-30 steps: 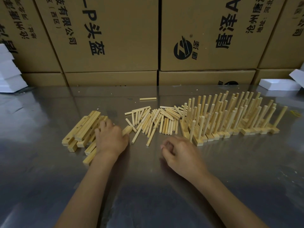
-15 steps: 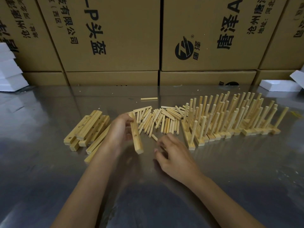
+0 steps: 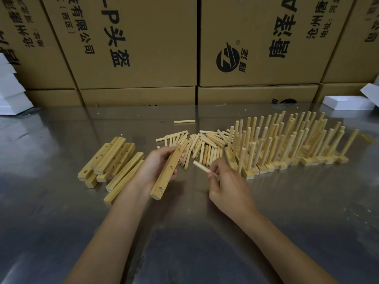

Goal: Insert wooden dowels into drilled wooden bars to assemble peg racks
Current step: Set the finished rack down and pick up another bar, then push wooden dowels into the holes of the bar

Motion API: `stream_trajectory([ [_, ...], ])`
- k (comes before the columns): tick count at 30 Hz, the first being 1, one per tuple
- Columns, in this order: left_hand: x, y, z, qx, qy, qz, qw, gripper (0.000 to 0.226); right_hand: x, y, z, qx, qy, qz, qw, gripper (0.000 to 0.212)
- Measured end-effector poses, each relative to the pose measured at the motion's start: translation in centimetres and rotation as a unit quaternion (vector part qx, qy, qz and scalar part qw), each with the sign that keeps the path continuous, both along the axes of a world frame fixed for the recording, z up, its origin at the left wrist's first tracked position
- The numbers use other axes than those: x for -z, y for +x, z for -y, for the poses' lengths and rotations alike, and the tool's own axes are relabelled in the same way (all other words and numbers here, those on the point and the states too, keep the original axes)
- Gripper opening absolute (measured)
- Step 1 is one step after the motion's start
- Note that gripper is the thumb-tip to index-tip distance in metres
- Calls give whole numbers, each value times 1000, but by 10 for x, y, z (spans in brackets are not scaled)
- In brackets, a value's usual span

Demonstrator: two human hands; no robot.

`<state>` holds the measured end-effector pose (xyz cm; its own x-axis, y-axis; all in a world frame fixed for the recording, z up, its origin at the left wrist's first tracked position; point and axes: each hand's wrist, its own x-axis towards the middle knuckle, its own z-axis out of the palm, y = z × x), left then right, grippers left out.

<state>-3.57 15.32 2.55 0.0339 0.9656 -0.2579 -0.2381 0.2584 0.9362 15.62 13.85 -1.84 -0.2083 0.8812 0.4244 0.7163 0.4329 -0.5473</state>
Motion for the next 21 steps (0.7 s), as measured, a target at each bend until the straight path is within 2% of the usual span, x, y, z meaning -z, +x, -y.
stream_trajectory([
  [4,-2,9,4,74,16,-58,995,32,-10,4,2,-45,31,-67,996,21],
  [9,-3,17,6,101,56,-95,989,33,-16,7,4,-53,59,-105,991,24],
  [15,5,21,5,61,84,-195,975,39,-21,17,2,-33,95,-54,993,16],
  [21,5,23,10,80,96,-216,968,32,-23,17,1,-19,85,-25,996,12],
])
